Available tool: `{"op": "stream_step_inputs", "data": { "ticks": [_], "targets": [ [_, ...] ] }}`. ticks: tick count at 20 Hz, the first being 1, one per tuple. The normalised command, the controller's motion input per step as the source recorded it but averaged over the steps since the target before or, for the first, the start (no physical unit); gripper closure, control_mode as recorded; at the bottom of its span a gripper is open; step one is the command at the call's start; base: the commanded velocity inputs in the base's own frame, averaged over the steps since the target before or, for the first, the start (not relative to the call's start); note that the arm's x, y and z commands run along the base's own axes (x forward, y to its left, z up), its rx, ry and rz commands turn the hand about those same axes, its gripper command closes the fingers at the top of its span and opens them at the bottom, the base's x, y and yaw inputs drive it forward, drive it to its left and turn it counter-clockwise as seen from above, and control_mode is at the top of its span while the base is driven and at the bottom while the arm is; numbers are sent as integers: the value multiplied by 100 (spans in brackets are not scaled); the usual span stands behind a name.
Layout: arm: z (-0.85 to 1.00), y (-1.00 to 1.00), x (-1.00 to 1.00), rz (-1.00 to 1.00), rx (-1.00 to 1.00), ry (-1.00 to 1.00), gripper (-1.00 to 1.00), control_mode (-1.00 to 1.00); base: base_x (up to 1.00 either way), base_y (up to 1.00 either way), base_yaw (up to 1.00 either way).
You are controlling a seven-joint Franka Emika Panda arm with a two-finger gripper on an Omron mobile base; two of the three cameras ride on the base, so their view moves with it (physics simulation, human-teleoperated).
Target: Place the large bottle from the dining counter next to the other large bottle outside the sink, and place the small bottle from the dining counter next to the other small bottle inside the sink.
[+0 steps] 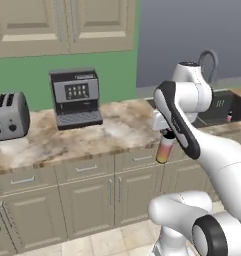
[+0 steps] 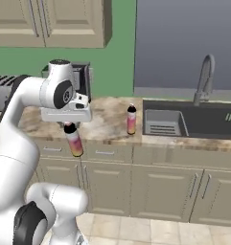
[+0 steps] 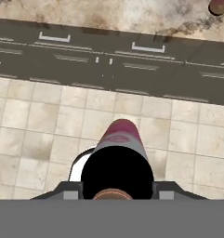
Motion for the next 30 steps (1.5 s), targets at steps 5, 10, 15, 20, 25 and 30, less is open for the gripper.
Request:
{"op": "stream_step_inputs", "data": {
  "ticks": [5,10,15,20,25,30],
  "targets": [
    [0,0,0,0,0,0,100,100,80,-9,0],
    [0,0,0,0,0,0,100,100,56,-12,0],
    [0,0,0,0,0,0,100,100,38,-10,0],
    [0,0,0,0,0,0,100,100,17,-27,0],
    [0,0,0,0,0,0,100,100,1,-1,0],
    [0,0,0,0,0,0,100,100,0,0,0]
  ]
}}
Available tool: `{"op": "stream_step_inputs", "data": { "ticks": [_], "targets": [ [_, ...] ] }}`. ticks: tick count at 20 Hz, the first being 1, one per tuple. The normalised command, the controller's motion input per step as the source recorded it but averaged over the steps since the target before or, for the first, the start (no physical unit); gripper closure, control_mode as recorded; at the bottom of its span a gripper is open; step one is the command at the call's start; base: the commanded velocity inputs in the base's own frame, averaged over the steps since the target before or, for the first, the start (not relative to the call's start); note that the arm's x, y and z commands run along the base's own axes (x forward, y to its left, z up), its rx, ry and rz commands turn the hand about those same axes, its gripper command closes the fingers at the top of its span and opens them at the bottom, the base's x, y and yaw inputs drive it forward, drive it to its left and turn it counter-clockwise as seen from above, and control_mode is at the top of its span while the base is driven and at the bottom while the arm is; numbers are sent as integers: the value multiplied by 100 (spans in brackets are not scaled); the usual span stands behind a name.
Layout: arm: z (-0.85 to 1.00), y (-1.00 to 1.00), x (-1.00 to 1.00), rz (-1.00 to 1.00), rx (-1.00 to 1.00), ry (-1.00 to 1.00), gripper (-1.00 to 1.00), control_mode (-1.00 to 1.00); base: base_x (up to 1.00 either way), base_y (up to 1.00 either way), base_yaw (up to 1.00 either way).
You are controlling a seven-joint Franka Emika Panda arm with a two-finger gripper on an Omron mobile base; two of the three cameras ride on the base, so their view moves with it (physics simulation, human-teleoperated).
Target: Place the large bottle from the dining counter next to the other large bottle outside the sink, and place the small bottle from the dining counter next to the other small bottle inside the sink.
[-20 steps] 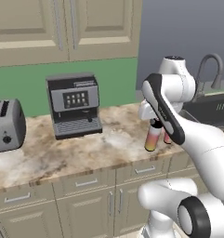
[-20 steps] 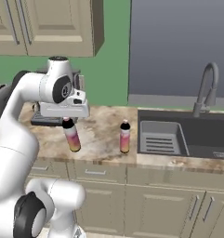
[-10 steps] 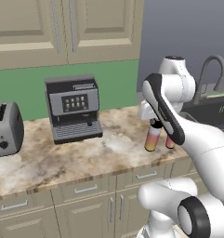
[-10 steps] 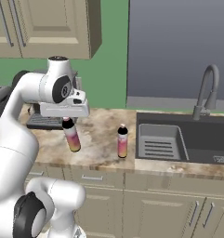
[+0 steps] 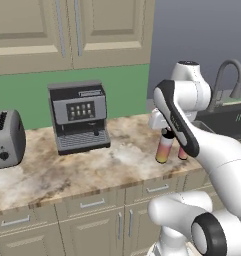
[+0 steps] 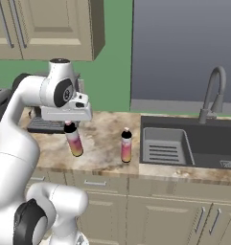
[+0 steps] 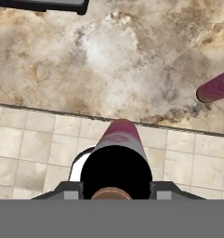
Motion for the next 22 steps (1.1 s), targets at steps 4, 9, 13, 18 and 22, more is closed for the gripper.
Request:
{"op": "stream_step_inputs", "data": {
  "ticks": [4,9,13,18,22],
  "targets": [
    [0,0,0,0,0,0,100,100,0,0,0],
    [-1,0,4,0,0,0,100,-100,0,0,0],
    [-2,-1,53,0,0,0,100,-100,0,0,0],
    [-2,-15,90,0,0,0,100,-100,0,0,0],
    [0,-22,92,0,0,2,100,-100,0,0,0]
  ]
}}
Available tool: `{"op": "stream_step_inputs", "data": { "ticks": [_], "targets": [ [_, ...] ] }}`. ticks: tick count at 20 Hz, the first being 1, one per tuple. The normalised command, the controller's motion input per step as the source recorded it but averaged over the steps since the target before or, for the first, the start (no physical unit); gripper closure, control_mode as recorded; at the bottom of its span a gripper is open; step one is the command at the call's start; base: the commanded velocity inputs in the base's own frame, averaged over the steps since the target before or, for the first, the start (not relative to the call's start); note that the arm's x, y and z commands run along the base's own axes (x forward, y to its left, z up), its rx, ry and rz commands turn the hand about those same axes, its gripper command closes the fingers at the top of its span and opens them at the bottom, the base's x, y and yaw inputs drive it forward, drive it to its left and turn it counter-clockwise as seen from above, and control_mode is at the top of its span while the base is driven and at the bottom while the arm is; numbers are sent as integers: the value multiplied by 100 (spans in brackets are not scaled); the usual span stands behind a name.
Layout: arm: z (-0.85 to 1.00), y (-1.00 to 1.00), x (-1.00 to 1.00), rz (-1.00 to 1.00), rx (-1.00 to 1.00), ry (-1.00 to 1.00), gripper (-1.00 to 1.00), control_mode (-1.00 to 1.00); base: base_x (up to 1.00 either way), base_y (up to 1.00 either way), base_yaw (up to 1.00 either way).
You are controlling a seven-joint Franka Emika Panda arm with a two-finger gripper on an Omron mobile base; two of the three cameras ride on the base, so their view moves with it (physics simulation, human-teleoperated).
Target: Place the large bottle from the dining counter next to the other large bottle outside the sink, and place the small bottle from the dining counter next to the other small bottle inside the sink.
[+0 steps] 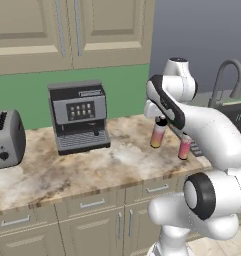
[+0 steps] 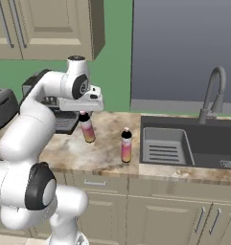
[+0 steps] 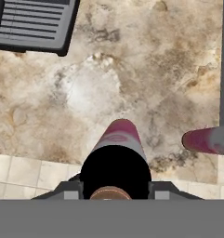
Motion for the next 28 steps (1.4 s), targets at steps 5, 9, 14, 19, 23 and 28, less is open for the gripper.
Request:
{"op": "stream_step_inputs", "data": {
  "ticks": [5,9,14,19,23,28],
  "targets": [
    [0,-4,78,0,0,0,100,-100,0,0,0],
    [-2,-3,50,0,-2,12,100,-100,0,0,0],
    [-5,-16,22,0,-1,15,100,-100,0,0,0],
    [-29,-12,18,0,0,6,100,-100,0,0,0],
    [-56,-4,0,0,0,0,100,-100,0,0,0],
    [-42,0,-10,0,0,0,100,-100,0,0,0]
  ]
}}
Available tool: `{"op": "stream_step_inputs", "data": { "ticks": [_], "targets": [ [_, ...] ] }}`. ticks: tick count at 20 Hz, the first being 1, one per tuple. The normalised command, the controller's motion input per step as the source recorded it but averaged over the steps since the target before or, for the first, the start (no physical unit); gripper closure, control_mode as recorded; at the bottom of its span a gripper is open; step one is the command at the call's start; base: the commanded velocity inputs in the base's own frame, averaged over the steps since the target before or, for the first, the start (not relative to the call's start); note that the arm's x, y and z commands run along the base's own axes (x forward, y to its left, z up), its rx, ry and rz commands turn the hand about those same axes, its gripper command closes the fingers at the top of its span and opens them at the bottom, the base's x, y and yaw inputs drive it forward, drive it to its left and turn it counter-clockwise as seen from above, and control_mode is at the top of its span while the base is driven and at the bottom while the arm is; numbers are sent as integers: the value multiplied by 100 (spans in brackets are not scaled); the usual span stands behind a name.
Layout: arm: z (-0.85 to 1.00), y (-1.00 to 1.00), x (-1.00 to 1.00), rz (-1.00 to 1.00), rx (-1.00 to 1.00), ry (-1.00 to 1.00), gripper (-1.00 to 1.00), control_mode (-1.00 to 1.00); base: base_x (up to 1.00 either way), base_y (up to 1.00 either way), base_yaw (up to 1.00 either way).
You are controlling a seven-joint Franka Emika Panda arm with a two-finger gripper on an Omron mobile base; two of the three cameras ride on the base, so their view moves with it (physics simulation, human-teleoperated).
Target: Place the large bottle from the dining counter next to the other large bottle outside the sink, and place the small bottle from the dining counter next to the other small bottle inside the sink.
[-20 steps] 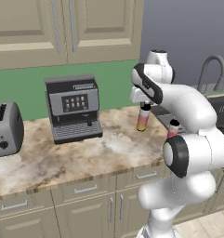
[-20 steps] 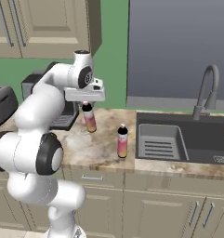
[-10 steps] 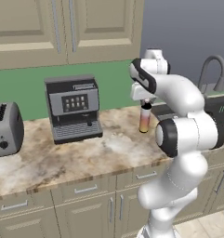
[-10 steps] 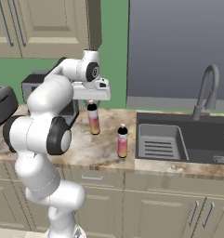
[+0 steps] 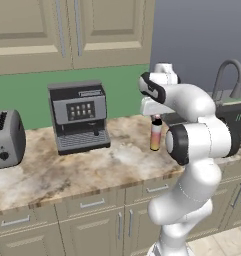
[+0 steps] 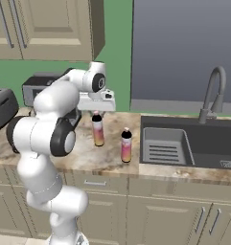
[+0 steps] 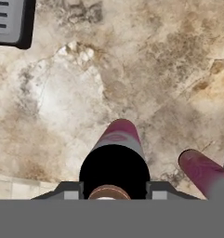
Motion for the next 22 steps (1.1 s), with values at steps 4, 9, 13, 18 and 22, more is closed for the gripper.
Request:
{"op": "stream_step_inputs", "data": {
  "ticks": [4,9,13,18,22],
  "targets": [
    [-11,-1,-30,0,0,5,100,-100,0,0,0],
    [0,-19,-6,0,-2,4,100,-100,0,0,0],
    [0,-27,0,0,-1,0,100,-100,0,0,0],
    [-8,-20,0,0,0,0,100,-100,0,0,0],
    [-26,-21,0,0,0,0,100,-100,0,0,0]
  ]
}}
